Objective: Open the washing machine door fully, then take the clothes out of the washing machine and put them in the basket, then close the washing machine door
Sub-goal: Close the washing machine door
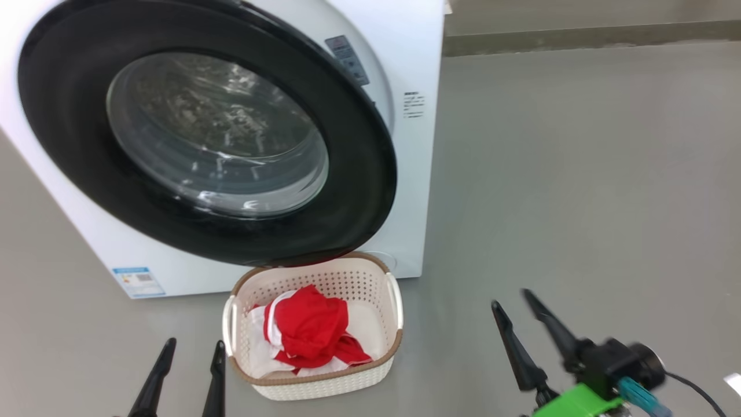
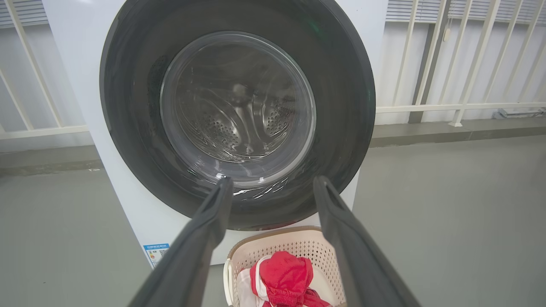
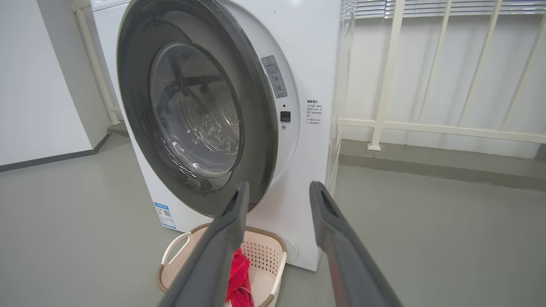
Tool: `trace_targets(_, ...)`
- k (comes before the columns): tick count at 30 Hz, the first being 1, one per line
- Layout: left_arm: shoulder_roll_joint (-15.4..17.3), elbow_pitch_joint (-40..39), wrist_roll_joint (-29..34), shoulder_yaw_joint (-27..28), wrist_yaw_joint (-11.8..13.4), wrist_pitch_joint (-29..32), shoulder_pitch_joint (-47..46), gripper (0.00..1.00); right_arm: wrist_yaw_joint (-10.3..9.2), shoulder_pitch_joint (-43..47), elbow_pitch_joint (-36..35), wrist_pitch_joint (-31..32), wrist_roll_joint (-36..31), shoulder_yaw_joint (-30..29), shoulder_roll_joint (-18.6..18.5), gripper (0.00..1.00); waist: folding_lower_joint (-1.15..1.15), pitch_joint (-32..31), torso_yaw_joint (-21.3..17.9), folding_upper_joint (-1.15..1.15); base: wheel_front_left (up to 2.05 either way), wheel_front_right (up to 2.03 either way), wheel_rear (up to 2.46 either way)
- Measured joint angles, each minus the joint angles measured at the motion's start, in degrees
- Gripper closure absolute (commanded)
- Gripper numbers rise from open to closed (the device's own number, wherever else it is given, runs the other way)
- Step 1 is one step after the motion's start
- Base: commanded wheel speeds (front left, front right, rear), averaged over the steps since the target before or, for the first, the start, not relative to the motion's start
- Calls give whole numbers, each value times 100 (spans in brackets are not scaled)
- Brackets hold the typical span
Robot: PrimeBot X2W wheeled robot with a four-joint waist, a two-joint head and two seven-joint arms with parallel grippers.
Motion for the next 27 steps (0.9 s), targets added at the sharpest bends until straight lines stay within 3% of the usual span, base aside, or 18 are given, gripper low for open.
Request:
trace_targets(2,-3,-46,0,-11,-7,0,-5,0,0,-180,102,0,-1,166,-1,93,0,20,65,0,0,0,0)
trace_targets(3,-10,-64,-1,-24,-9,0,-8,0,0,-285,145,0,-2,258,-4,100,0,32,101,0,0,0,0)
trace_targets(13,-86,-380,-2,-256,-54,-1,-273,0,0,-1607,1085,0,127,910,-55,100,0,264,527,0,0,0,0)
trace_targets(27,-170,-391,-3,-637,-55,-1,-820,0,0,-3345,2228,0,383,1032,-301,100,0,870,1196,0,0,0,0)
